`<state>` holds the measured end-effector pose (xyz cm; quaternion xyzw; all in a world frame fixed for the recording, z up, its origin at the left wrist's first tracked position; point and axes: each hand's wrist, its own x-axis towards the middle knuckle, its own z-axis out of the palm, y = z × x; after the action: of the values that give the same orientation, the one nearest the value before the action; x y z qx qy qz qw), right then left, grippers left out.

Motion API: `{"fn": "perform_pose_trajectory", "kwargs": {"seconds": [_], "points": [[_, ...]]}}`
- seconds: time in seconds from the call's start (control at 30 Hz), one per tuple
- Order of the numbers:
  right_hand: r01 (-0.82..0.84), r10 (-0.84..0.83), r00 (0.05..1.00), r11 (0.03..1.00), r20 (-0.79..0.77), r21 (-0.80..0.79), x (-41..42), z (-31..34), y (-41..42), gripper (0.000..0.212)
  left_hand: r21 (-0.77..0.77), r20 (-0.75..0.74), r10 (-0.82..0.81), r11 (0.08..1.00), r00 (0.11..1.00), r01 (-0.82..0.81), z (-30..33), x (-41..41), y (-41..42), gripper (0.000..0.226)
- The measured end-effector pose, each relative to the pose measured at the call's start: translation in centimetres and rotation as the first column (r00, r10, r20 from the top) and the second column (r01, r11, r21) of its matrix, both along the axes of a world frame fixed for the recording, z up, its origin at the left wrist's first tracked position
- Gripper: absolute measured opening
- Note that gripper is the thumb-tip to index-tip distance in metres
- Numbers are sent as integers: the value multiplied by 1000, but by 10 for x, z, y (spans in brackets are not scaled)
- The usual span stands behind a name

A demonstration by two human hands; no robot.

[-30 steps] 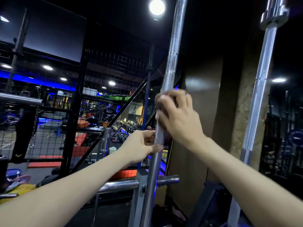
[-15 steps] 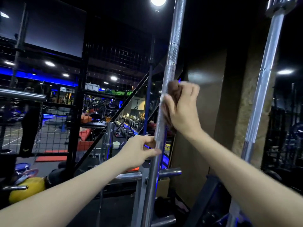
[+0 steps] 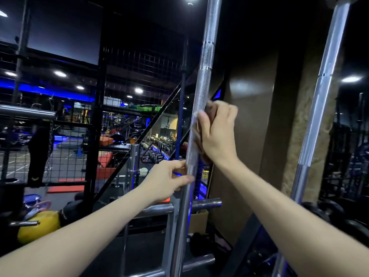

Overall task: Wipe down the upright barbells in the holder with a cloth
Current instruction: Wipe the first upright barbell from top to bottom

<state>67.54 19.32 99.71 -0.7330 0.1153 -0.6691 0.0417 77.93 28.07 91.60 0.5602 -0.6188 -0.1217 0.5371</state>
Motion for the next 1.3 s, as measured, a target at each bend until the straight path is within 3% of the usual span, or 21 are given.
{"fn": "perform_pose_trajectory", "kwargs": {"seconds": [0.13,0.23,0.37,0.47,0.6,0.73,0.83,1.07,1.17,1.3], "points": [[11,-13,998,1000,59,23,6,25,2,42,-4,-12,-11,1000,1000,11,-2,1,-2,23],[30,-31,999,998,19,55,9,-18,0,52,-14,-37,-5,1000,999,5,-4,2,-3,20],[-29,38,995,995,-94,94,1,-67,-2,46,-18,13,51,999,999,-51,-3,4,-4,23],[55,-52,996,998,-74,43,0,-37,0,46,-10,12,44,999,999,-44,-1,2,-2,19],[27,-28,999,999,30,33,4,8,-1,45,2,-24,2,1000,1000,-2,-1,1,-2,20],[-6,4,1000,996,27,89,10,-42,-3,56,-35,-60,31,999,998,-33,-4,4,-5,22],[-19,26,998,993,-60,116,5,-80,-3,48,-58,-68,22,998,997,-26,-5,1,-2,24],[79,-81,996,996,47,43,9,3,3,47,-34,-154,-24,999,988,19,-5,1,-3,25],[91,-94,995,993,35,74,11,-23,3,50,-51,-184,-13,999,983,4,-7,0,-2,26],[101,-93,991,991,-91,90,6,-74,7,49,-32,-76,66,997,995,-68,-8,0,0,20]]}}
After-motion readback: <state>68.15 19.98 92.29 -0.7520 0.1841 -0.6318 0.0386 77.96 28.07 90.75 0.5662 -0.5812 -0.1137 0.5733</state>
